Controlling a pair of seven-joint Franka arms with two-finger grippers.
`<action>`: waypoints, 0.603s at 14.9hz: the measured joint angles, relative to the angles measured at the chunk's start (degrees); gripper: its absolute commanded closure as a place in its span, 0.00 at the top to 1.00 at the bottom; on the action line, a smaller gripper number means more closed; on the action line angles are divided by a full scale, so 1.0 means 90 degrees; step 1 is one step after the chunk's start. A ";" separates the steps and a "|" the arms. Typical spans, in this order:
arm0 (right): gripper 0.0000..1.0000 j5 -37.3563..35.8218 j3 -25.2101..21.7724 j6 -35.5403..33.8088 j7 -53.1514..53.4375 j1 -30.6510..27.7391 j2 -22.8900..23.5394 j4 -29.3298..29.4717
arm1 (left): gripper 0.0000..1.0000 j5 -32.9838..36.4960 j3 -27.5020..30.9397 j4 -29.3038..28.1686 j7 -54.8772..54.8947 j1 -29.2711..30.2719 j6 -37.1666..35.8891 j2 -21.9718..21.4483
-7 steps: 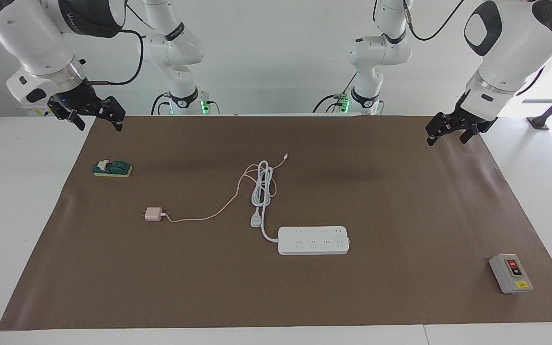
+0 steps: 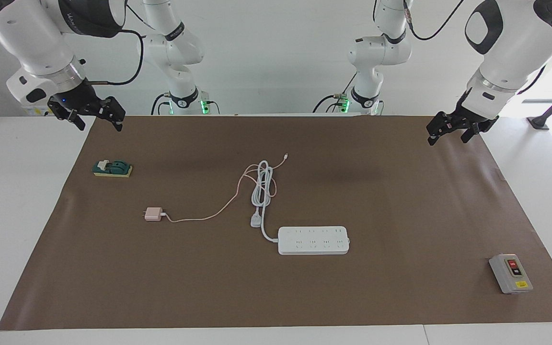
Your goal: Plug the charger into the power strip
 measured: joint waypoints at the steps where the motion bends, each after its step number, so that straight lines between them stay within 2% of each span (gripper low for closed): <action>1: 1.00 -0.0016 0.0002 0.0000 0.0000 0.0001 0.0000 0.0001 | 1.00 0.0000 -0.0004 0.0022 0.0008 0.0000 0.0000 0.0000; 6: 1.00 -0.0111 0.0000 0.0165 0.0070 -0.0010 0.0000 -0.0040 | 1.00 0.0000 -0.0135 0.0356 0.0017 -0.0016 -0.0052 -0.0001; 9: 1.00 0.0020 -0.0015 0.0341 0.0851 -0.0045 0.0004 -0.0273 | 1.00 0.0000 -0.0190 0.0408 0.0017 -0.0043 -0.0123 0.0125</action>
